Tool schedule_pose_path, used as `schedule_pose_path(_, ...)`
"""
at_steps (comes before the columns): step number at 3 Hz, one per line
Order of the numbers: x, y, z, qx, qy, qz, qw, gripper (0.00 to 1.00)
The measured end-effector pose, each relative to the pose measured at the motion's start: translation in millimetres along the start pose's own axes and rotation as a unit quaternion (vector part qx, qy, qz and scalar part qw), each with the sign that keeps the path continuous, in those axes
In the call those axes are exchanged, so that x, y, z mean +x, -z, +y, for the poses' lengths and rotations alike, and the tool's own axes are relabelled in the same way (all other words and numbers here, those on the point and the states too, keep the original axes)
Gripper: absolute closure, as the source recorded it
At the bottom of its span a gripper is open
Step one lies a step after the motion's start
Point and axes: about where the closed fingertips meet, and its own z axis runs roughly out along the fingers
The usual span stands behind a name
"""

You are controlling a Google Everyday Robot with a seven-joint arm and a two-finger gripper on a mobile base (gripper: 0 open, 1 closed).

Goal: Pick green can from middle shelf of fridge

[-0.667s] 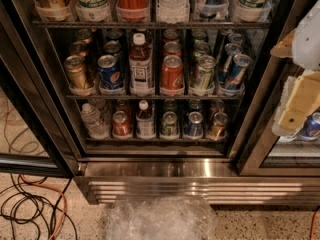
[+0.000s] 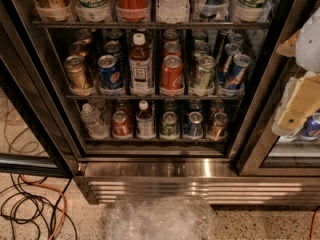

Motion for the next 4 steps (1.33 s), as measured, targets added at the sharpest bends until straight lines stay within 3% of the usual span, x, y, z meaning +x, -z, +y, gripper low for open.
schedule_pose_path(1,2.5,-15.7,-1.9,0.011,-0.064,-0.044,0.9969,0.00)
schedule_pose_path(2,2.5,-15.8,-1.9,0.011,-0.064,-0.044,0.9969,0.00)
schedule_pose_path(3,-3.4,-36.3,7.6,-0.006,-0.086,-0.068,0.9939,0.00)
schedule_pose_path(4,-21.0,-59.0,21.2,-0.015,-0.118,-0.101,0.9877,0.00)
